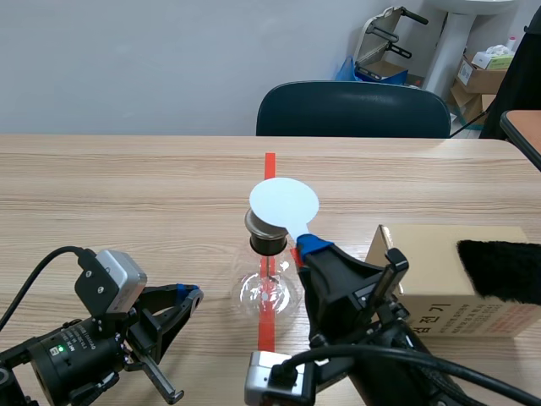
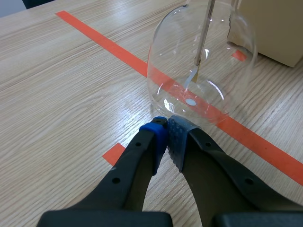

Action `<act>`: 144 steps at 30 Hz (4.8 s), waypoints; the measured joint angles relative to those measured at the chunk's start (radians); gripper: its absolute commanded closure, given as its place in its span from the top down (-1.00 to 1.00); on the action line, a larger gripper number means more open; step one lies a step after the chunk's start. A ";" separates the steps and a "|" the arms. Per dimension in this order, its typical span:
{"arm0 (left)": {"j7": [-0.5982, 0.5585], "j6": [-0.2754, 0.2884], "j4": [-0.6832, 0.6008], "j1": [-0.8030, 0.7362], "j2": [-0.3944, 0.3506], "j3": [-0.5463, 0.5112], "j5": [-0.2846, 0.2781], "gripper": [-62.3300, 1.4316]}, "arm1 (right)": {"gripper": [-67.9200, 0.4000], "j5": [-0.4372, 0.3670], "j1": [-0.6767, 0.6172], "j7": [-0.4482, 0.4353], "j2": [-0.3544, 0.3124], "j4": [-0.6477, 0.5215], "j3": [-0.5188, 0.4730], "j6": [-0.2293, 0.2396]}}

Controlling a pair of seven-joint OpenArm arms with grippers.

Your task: Do the electroscope experiment

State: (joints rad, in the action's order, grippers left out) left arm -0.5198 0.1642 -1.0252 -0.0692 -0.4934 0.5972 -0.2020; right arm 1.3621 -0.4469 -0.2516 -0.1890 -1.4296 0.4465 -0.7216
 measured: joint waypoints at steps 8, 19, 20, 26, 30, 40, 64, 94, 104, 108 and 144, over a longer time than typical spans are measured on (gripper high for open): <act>0.000 0.000 0.000 0.000 0.000 0.000 0.000 -0.86 | -0.96 0.000 -0.003 0.181 0.000 0.000 0.000 0.000; -0.001 0.000 0.000 0.000 0.000 0.000 0.000 -0.86 | -0.96 -0.001 -0.009 0.335 0.000 0.000 0.000 0.000; 0.000 0.000 0.000 0.000 0.000 0.000 0.000 -0.86 | -0.96 -0.001 -0.009 0.341 0.000 0.000 0.000 0.000; -0.009 0.000 0.000 0.000 0.000 0.000 0.000 -0.86 | -0.96 -0.001 -0.009 0.362 0.000 0.000 -0.002 0.000; -0.015 0.000 0.000 0.000 0.000 0.000 0.000 -0.86 | -0.96 -0.001 -0.009 0.351 0.000 0.000 -0.007 0.000; -0.026 0.000 0.000 0.000 0.000 0.000 0.000 -0.86 | -0.96 0.000 -0.009 0.173 0.000 0.000 -0.008 0.000; -0.023 0.001 0.000 0.000 0.000 0.000 0.000 -0.86 | -0.96 0.003 -0.009 -0.141 -0.002 0.000 -0.008 0.000; -0.023 0.001 0.000 0.000 0.000 0.000 0.000 -0.86 | -0.96 0.000 -0.009 0.198 -0.002 0.000 -0.008 0.000; -0.023 0.001 0.000 0.000 0.000 0.000 0.000 -0.86 | -0.96 -0.001 -0.009 0.382 -0.002 0.000 -0.008 0.000; -0.023 0.001 0.000 0.000 0.000 0.000 0.000 -0.86 | -0.96 -0.001 -0.009 0.430 -0.002 0.000 -0.008 0.000; -0.023 0.001 0.000 0.000 0.000 0.000 0.000 -0.86 | -0.96 -0.001 -0.009 0.436 -0.002 0.000 -0.008 0.000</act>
State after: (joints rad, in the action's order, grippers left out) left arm -0.5426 0.1650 -1.0252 -0.0692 -0.4934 0.5972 -0.2024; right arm 1.3613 -0.4557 0.1848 -0.1913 -1.4296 0.4381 -0.7216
